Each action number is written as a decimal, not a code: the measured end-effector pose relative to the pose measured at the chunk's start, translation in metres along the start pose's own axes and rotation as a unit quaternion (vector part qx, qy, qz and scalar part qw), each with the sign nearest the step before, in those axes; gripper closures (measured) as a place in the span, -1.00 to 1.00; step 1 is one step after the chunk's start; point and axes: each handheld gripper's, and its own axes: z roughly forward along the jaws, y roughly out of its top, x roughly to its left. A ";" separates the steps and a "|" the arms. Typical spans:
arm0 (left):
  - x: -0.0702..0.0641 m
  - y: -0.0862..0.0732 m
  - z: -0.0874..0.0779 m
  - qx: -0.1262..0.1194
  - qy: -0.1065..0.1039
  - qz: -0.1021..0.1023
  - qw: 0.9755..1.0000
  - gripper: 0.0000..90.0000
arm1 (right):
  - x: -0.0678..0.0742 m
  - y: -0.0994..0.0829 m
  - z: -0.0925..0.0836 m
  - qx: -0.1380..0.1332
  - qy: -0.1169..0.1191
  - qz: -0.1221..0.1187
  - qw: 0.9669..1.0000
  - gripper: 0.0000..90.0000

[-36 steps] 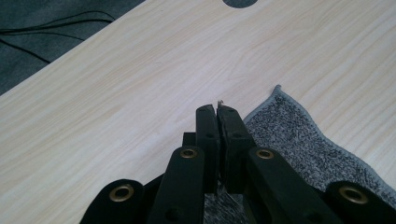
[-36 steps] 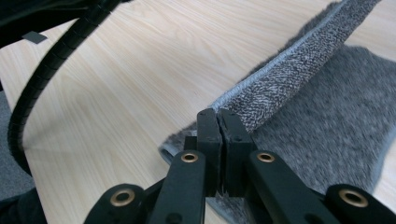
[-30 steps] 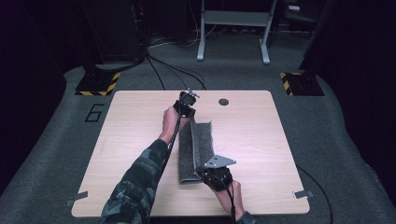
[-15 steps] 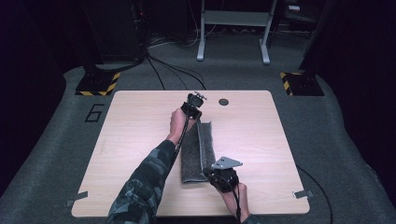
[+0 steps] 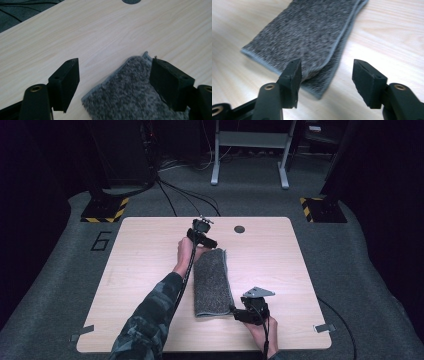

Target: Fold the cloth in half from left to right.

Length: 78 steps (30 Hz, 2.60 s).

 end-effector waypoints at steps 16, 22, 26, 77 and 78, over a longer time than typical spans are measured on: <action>0.020 -0.060 0.006 0.036 0.011 -0.009 0.999 -0.58 | -0.015 0.014 0.024 0.037 -0.016 -0.016 0.999 -0.45; 0.024 -0.074 0.019 0.052 0.020 -0.015 0.998 -0.58 | -0.015 0.002 0.029 0.064 -0.031 -0.020 0.997 -0.47; 0.024 -0.079 0.022 0.049 0.026 -0.009 0.998 -0.61 | -0.014 0.000 0.029 0.059 -0.039 -0.034 0.997 -0.47; -0.044 -0.188 -0.075 -0.001 -0.083 0.035 0.996 -0.78 | -0.018 0.019 0.025 0.046 -0.008 -0.036 0.998 -0.53; -0.038 -0.186 -0.074 -0.005 -0.084 0.024 0.996 -0.80 | -0.020 0.021 0.026 0.045 -0.007 -0.038 0.998 -0.55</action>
